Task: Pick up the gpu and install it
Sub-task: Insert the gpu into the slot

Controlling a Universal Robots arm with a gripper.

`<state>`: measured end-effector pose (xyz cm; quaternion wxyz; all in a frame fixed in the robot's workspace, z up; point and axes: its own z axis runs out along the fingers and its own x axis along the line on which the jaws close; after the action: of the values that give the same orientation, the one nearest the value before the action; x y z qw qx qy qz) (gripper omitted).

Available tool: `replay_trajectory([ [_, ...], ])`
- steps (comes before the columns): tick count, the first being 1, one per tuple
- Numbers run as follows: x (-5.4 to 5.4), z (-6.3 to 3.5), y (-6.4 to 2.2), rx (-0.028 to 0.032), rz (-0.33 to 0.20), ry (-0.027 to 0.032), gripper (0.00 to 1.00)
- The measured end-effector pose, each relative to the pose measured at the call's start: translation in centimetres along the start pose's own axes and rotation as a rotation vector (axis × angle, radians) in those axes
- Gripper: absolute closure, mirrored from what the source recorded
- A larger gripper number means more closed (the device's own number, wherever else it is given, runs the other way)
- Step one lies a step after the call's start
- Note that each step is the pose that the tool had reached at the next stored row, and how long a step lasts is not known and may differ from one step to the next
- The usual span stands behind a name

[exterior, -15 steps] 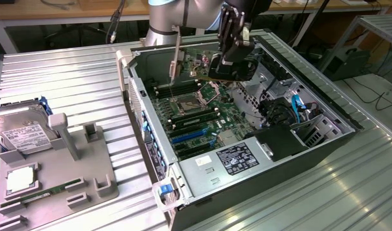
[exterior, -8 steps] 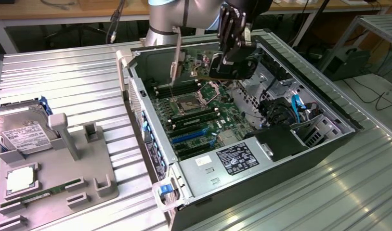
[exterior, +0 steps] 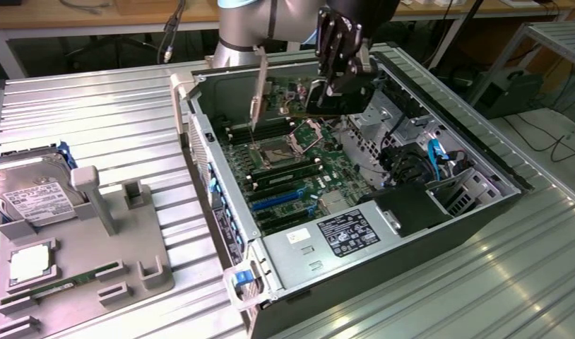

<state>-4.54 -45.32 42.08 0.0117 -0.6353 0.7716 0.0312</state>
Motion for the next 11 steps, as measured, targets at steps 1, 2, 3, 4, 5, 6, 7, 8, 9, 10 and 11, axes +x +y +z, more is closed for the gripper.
replay_trajectory([
  [1, 0.0, 0.04, 0.0, 0.004, -0.004, -0.0005, 0.72],
  [2, 0.0, 0.06, 0.0, 0.0117, -0.008, -0.0017, 0.72],
  [3, 0.0, 0.08, 0.0, 0.0213, -0.011, -0.0036, 0.72],
  [4, 0.0, 0.1, 0.0, 0.0304, -0.013, -0.0054, 0.72],
  [5, 0.0, 0.25, -0.01, 0.04, -0.015, -0.0077, 0.72],
  [6, 0.0, 0.46, -0.01, 0.0402, -0.015, -0.0075, 0.72],
  [7, 0.0, 0.68, -0.01, 0.0402, -0.016, -0.0074, 0.72],
  [8, 0.0, 0.8, -0.02, 0.0401, -0.016, -0.0075, 0.72],
  [9, 0.0, 0.96, -0.02, 0.0401, -0.017, -0.0074, 0.72],
  [10, 0.0, 1.11, -0.03, 0.0401, -0.017, -0.0074, 0.72],
  [11, 0.0, 1.26, -0.03, 0.04, -0.017, -0.0073, 0.72],
])
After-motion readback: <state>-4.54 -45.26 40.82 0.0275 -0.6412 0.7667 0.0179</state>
